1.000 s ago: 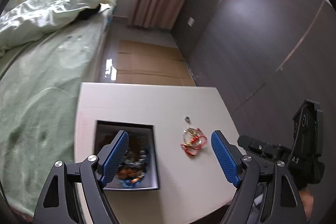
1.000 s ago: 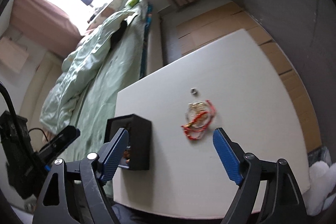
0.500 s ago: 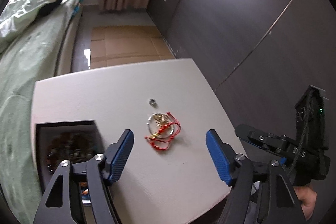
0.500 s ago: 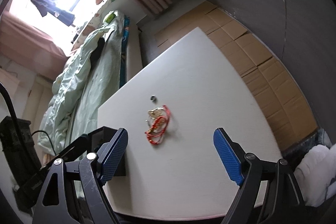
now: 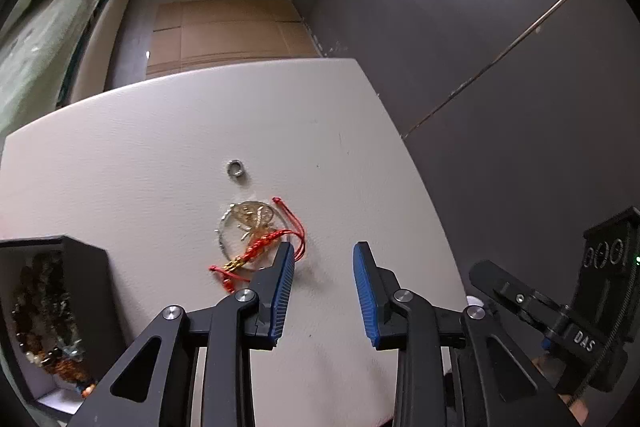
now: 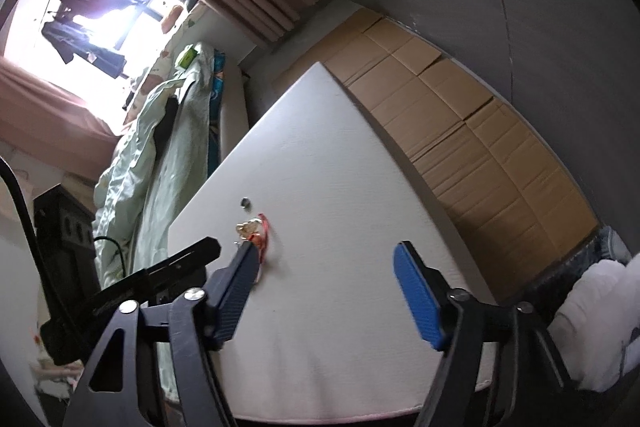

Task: Organize jewelry
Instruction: 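Grasp the red string with the left tool and lift it, then drop the red string into the black box and open the left tool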

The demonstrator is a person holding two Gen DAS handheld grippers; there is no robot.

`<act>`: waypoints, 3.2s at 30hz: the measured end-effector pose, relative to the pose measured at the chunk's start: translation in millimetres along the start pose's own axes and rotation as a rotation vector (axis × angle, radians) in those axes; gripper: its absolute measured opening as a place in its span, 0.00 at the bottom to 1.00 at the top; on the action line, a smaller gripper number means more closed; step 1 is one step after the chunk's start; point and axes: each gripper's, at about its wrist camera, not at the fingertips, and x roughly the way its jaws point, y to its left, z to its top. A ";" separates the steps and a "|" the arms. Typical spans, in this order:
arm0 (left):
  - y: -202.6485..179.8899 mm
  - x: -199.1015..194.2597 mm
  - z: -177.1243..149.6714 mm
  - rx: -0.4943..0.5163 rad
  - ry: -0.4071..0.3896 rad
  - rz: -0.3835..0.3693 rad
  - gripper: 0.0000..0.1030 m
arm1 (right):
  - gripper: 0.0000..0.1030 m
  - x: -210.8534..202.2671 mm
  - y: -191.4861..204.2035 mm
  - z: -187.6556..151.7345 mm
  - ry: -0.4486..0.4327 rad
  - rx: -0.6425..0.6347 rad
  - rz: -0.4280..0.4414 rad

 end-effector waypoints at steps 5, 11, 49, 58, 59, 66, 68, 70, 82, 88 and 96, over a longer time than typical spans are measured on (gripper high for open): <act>-7.1 16.6 0.2 0.016 0.020 0.088 0.31 | 0.58 -1.5 -13.7 -0.9 -0.001 0.017 -0.006; -10.7 35.2 -0.3 0.053 0.047 0.202 0.25 | 0.56 -1.3 -20.9 -2.6 -0.002 0.033 -0.009; 30.7 -94.8 10.7 -0.026 -0.195 0.088 0.01 | 0.47 60.8 55.4 5.0 0.118 -0.131 0.041; 61.5 -124.0 2.5 -0.090 -0.256 0.097 0.01 | 0.41 89.4 90.3 6.9 0.199 -0.246 0.035; 64.4 -126.6 1.1 -0.096 -0.261 0.098 0.01 | 0.41 92.8 94.4 7.6 0.209 -0.260 0.029; 87.5 -138.7 -8.6 -0.143 -0.287 0.102 0.01 | 0.41 118.2 116.2 6.2 0.265 -0.370 -0.068; 95.2 -140.7 -12.4 -0.157 -0.288 0.102 0.01 | 0.41 123.9 119.1 5.1 0.276 -0.400 -0.109; 102.4 -141.7 -15.9 -0.173 -0.290 0.103 0.01 | 0.41 129.4 120.8 3.9 0.288 -0.421 -0.140; 139.1 -130.6 -40.6 -0.280 -0.247 0.079 0.01 | 0.35 144.0 136.6 -7.7 0.300 -0.586 -0.326; 148.3 -126.1 -48.3 -0.326 -0.224 0.075 0.02 | 0.22 135.3 133.4 -4.4 0.294 -0.606 -0.314; 155.0 -125.9 -56.1 -0.340 -0.200 0.043 0.51 | 0.13 111.4 142.2 -0.8 0.271 -0.589 -0.252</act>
